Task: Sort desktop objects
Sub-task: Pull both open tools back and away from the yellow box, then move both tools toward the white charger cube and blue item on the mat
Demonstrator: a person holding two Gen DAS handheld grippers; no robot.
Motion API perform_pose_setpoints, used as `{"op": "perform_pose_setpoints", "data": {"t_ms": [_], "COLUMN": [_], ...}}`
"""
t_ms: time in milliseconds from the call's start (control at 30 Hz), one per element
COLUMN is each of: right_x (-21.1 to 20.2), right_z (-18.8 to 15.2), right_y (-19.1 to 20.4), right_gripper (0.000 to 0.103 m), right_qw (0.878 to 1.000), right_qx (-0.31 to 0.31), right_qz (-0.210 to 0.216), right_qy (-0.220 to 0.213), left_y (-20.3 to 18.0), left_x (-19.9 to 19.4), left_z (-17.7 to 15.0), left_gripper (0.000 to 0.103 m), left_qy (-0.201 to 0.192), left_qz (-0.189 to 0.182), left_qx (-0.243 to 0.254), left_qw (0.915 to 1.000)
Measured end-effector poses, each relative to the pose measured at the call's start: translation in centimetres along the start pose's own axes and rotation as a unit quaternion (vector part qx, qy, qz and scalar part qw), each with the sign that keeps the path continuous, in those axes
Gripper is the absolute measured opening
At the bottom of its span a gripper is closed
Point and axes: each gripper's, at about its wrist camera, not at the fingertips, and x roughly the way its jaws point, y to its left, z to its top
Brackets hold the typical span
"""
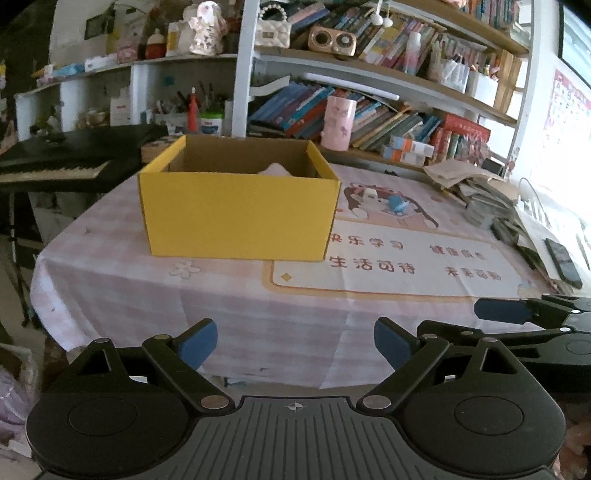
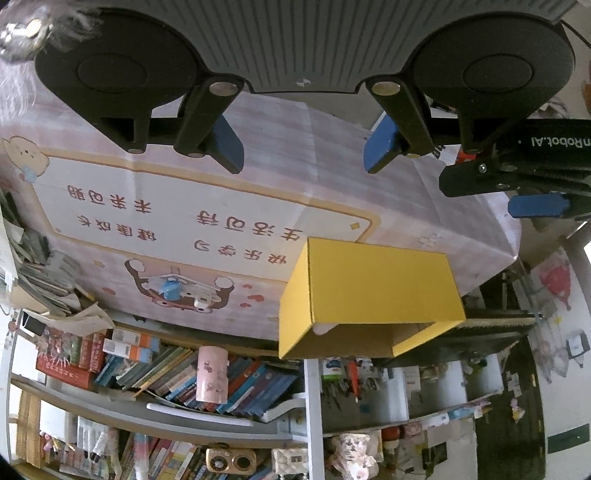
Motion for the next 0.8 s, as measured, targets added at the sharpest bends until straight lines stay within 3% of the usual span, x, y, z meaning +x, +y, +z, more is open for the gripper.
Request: {"op": "perform_pose_setpoints", "data": {"t_ms": [800], "right_x": [1.3], "right_z": [0.3], "right_y": [-6.5], "right_gripper": [0.071], "right_qw": [0.995], "right_qx": [0.052], "right_qz": [-0.08], "right_qy": [0.031], "left_y": [-5.2], "left_x": [6.4], "left_z": [2.4], "left_gripper": [0.094], "left_qy": [0.037], "left_qz": [-0.078], "left_qx": [0.046], "left_qw": [0.9952]}}
